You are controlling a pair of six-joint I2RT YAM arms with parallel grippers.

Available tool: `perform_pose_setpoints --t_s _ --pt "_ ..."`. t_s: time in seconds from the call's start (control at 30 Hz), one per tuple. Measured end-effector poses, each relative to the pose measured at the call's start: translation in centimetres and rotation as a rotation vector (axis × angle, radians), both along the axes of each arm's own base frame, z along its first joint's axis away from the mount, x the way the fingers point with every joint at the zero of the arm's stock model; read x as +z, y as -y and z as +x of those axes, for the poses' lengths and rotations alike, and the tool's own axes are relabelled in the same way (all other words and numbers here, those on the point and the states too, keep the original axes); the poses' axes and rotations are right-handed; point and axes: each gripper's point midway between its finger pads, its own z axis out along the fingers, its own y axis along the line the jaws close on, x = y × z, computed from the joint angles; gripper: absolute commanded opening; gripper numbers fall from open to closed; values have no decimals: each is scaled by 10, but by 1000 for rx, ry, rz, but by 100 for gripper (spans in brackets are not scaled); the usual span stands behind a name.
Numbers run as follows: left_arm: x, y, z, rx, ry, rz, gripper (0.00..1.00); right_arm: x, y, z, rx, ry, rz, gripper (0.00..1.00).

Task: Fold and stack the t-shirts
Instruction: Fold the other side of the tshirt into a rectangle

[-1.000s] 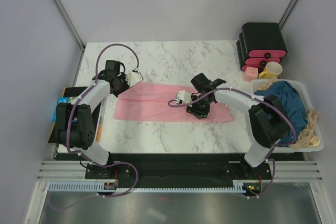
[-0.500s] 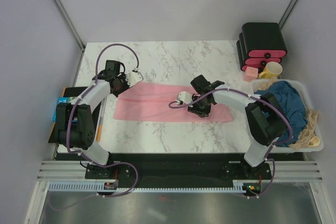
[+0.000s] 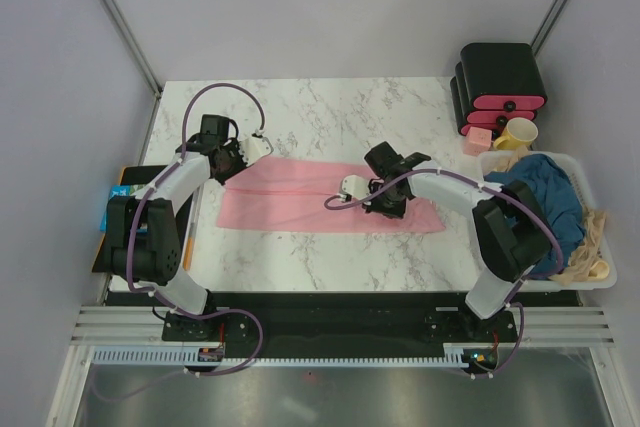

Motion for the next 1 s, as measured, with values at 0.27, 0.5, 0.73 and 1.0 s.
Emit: perform_pose_setpoints --t_s 0.27,0.5,0.73,1.0 --pt "0 1 0 -2 0 -3 28 27 7 3 35 61 -17 0" --pt "0 1 0 -2 -1 -4 28 43 9 13 33 107 -19 0" --pt "0 4 0 -10 -2 -17 28 56 16 30 -7 152 -23 0" --pt "-1 4 0 -11 -3 -21 28 74 20 47 -24 202 -6 0"
